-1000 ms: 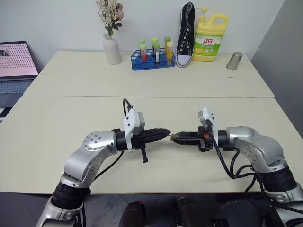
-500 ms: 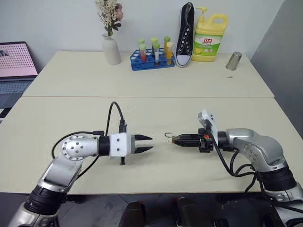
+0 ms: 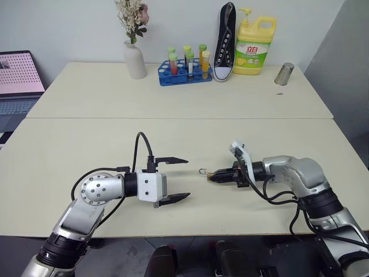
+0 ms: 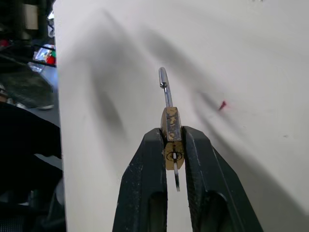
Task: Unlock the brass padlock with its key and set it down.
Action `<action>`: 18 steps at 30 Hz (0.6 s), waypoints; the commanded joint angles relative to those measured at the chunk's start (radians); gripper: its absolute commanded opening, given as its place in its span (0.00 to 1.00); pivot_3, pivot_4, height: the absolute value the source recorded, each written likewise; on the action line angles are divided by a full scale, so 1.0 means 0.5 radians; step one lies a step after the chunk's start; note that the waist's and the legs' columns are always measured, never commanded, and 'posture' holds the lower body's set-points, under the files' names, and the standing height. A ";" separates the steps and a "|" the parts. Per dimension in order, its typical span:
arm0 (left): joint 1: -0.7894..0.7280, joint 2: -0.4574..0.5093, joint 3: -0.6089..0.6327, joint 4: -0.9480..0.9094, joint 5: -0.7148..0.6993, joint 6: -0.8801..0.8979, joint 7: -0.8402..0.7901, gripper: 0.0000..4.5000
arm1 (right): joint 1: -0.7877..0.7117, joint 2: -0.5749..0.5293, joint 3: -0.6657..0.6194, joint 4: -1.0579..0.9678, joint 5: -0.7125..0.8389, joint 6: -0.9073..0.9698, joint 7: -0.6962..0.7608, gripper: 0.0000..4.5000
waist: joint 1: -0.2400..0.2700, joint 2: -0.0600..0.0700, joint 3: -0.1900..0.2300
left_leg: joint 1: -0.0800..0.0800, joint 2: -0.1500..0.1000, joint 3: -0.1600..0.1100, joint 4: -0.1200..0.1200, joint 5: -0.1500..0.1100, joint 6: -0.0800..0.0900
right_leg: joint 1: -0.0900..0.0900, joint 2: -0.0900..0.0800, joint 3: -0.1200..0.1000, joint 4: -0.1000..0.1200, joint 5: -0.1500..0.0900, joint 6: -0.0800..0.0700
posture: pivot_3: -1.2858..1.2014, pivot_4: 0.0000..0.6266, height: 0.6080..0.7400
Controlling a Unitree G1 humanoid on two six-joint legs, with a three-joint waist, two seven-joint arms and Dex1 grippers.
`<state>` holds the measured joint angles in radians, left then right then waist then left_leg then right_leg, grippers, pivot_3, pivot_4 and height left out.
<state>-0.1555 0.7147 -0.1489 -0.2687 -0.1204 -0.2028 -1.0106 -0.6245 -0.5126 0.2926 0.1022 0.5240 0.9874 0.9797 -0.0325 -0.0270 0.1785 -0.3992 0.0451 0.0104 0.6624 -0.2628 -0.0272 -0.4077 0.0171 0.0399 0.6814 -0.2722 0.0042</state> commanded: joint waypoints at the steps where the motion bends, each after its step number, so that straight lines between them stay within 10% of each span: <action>1: 0.018 -0.016 0.027 -0.088 -0.060 0.052 0.035 1.00 | -0.087 0.014 0.047 0.115 -0.107 -0.113 0.053 0.11 | 0.002 0.000 0.000 | 0.000 0.000 0.000 0.000 0.000 0.000 | 0.000 0.000 -0.001 0.000 0.000 0.000 | 0.52 0.24 1.00; 12: 0.052 0.016 0.162 -0.145 -0.263 0.571 0.123 1.00 | 0.093 -0.219 -0.135 -0.160 -0.240 -0.559 0.143 0.97 | 0.016 0.000 0.000 | -0.002 -0.002 -0.003 0.001 0.000 0.000 | 0.000 -0.001 -0.003 0.000 -0.001 0.002 | 0.52 0.24 1.00; 18: 0.123 0.073 0.221 -0.249 -0.254 0.766 0.173 1.00 | 0.380 -0.463 -0.257 -0.571 -0.273 -0.820 0.215 0.99 | 0.002 0.000 0.000 | -0.001 0.000 -0.003 -0.001 0.000 0.000 | 0.000 -0.001 -0.002 -0.001 -0.005 0.008 | 0.52 0.24 1.00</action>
<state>-0.1004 0.7366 -0.0698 -0.3490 -0.2357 0.1693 -0.9260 -0.4397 -0.7269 0.2125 -0.1095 0.3765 0.6136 1.0712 -0.0317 -0.0270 0.1786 -0.3994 0.0453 0.0091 0.6617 -0.2628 -0.0273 -0.4076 0.0167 0.0391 0.6811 -0.2745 0.0083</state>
